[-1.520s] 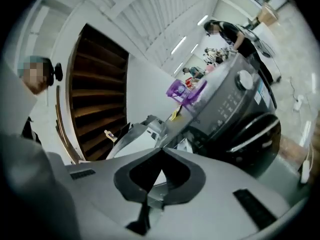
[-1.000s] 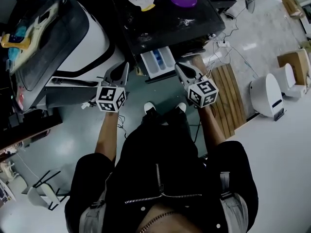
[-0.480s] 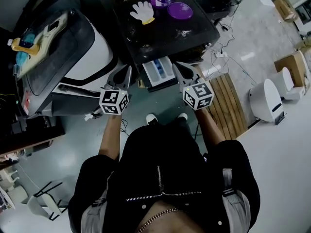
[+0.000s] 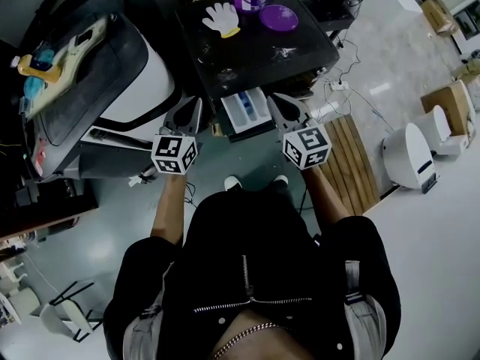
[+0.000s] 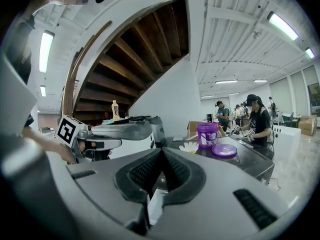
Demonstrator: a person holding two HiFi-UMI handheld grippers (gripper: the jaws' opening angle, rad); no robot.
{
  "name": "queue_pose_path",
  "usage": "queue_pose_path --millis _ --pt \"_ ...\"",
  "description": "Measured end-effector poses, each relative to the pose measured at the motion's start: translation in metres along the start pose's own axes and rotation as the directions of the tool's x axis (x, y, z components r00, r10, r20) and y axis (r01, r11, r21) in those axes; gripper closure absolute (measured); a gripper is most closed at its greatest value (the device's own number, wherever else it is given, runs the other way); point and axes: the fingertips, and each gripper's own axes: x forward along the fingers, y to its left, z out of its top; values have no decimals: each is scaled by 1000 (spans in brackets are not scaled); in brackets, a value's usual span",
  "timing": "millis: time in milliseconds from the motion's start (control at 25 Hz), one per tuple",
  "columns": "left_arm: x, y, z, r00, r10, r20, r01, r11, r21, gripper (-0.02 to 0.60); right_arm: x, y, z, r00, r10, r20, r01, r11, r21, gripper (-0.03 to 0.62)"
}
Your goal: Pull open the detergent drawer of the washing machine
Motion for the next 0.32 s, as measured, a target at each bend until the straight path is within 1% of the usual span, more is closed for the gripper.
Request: queue_pose_path --millis 320 --pt "0 -3 1 1000 -23 -9 23 1000 11 563 -3 -1 -7 999 -35 -10 35 999 23 589"
